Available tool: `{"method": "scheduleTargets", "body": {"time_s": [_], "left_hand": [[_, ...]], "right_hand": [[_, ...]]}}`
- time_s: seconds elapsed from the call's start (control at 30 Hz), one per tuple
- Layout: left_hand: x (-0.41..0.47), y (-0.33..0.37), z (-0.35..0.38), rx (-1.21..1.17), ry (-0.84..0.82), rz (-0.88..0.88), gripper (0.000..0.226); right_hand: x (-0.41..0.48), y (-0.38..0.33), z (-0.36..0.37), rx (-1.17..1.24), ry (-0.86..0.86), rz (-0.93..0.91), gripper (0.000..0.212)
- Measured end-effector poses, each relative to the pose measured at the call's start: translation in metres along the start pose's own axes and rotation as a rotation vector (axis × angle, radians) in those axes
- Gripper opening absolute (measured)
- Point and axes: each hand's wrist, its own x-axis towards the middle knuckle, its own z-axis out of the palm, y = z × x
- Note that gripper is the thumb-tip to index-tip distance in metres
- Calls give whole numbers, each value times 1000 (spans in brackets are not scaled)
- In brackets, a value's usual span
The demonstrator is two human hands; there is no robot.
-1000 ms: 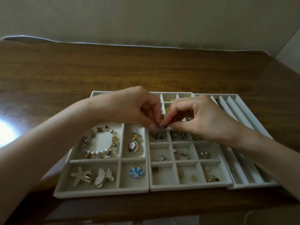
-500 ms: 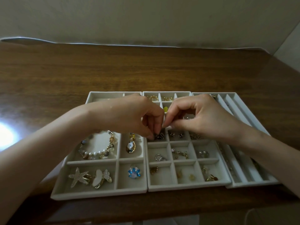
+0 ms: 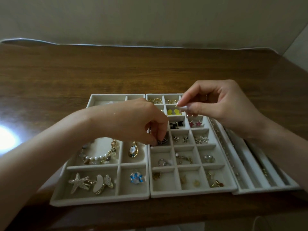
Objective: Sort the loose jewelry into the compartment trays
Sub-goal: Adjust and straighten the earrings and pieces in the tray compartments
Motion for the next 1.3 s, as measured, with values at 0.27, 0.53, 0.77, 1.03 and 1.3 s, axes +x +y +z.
{"method": "scheduleTargets", "body": {"time_s": [0.27,0.53,0.77,1.03,1.3], "left_hand": [[2,-4,-1,-67,-39,-14,17],[2,-2,1,83,-12,-5,16],[0,-1,-2,173,11,13,16],[-4,-12,-15,8,18,24,20],[-4,-18,-11,10,-126,91,35]], "right_hand": [[-1,-3,-1,9,15,-8,16],[-1,-7,-2,12,-3,-12,14],[0,-7,-3,11,-9,-14,14],[-1,-4,-1,-146,-208,38,20],[5,-5,19,-378,-437,94,31]]}}
